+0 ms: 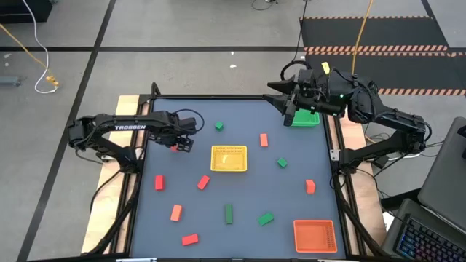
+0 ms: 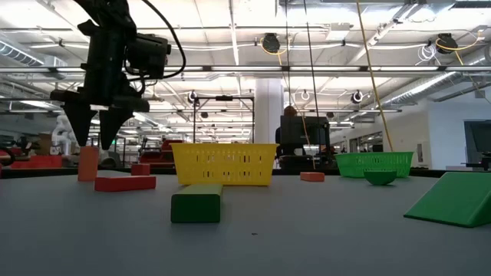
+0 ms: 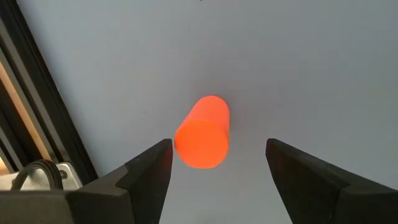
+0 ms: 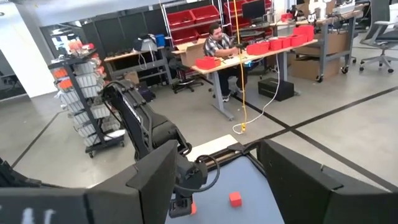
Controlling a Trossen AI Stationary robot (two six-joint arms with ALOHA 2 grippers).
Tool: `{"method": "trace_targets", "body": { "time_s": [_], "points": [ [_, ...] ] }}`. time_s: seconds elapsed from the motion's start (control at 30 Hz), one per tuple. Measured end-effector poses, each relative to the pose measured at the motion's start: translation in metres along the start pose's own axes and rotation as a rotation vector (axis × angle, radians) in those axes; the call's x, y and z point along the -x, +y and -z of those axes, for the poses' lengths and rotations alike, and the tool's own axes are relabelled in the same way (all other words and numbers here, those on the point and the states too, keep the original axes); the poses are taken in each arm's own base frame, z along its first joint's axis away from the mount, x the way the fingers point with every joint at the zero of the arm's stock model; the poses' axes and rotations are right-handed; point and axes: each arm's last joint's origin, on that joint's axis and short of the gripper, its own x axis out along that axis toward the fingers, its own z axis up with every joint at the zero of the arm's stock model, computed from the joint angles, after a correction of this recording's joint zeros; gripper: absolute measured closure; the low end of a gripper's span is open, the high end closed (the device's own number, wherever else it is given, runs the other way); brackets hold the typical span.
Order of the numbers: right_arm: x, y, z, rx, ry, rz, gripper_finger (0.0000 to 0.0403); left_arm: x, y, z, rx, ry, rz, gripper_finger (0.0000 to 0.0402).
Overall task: Sort & place blocks by color
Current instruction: Put the orange block into the yellow basket
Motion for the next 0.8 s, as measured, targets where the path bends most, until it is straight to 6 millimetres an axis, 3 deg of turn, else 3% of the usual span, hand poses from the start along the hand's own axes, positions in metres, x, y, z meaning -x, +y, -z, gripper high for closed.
{"method": "trace_targets", "body": {
  "time_s": [0.2,0.47,0.8],
  "points": [
    [0.0,-0.001,0.004,-0.02,0.04,0.007,0.0174,-0.002,0.001,0.001,0.023,-0.001,-0.012,0.014],
    [0.004,-0.001,0.005,-0.028,0.059,0.008,0.0174,-0.026,0.01,0.013,0.064,0.094,-0.038,0.014],
    [0.007,-0.002,0.004,-0.016,0.063,0.009,0.0174,-0.02,-0.003,0.006,0.019,0.018,0.076,0.014]
  ]
}}
